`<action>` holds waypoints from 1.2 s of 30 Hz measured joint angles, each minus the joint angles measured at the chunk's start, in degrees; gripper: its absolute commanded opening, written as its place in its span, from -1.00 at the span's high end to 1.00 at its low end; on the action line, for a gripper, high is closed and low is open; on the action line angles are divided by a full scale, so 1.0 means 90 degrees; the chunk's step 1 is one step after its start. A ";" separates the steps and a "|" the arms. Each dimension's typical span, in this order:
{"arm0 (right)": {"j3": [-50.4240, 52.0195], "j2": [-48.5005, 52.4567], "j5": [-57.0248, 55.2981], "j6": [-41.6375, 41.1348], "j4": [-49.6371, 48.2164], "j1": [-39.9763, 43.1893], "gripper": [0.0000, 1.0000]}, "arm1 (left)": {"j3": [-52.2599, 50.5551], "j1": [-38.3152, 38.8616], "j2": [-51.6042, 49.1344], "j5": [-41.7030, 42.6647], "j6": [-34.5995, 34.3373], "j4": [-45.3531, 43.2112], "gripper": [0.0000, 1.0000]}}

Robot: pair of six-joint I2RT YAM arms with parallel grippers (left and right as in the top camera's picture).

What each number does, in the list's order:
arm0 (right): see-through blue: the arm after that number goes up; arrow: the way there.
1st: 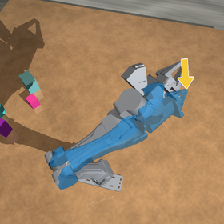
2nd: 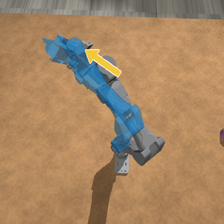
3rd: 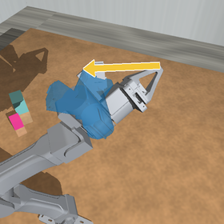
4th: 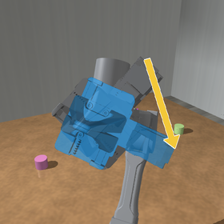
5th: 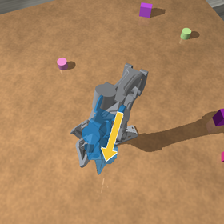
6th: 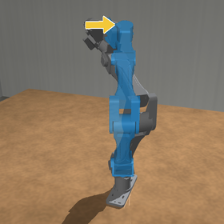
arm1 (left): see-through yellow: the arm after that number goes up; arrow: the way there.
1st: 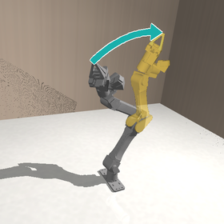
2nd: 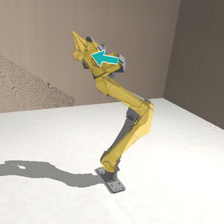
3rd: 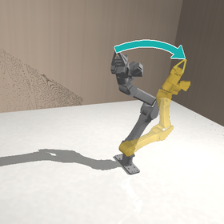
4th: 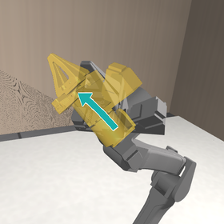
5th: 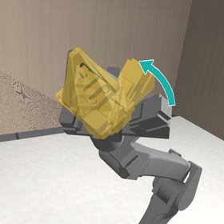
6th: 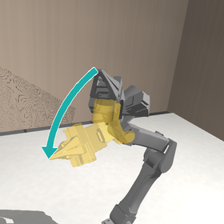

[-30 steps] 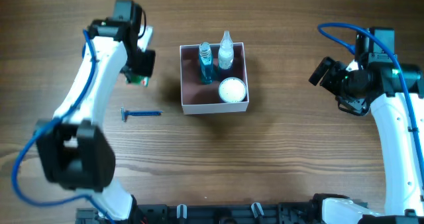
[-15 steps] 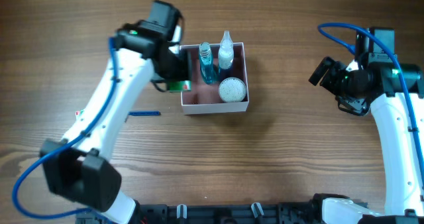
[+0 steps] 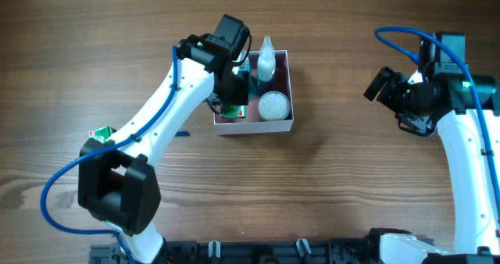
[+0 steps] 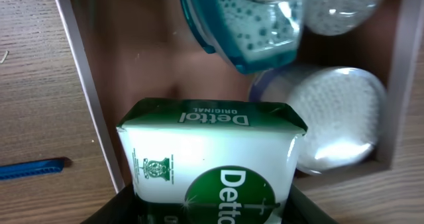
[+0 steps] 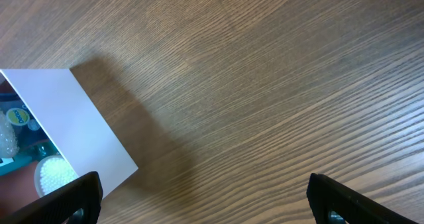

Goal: Pack container
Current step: 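Carry the Dettol soap with the left gripper into the box, then release the soap in the box's front-left and withdraw the left gripper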

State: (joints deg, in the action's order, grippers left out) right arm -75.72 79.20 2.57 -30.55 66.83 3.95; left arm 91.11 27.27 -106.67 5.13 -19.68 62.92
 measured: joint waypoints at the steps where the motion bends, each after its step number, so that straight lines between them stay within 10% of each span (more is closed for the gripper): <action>1: 0.0000 0.0000 0.0000 0.0002 -0.0002 0.0002 -0.99 | 0.0000 0.0000 -0.0027 -0.0024 0.0000 -0.0010 0.92; 14: 0.0000 0.0000 0.0000 0.0000 0.0010 0.0000 -0.99 | 0.0000 0.0000 -0.0291 -0.0304 0.0002 -0.0138 -0.42; 36: 0.0000 0.0000 0.0002 0.0092 0.0095 0.0002 -0.99 | -0.0049 -0.0039 0.0206 -0.1035 -0.0192 0.0423 -0.78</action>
State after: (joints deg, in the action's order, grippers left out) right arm -75.72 79.20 2.59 -29.71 67.68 3.97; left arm 90.67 26.92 -104.81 -4.19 -21.41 66.72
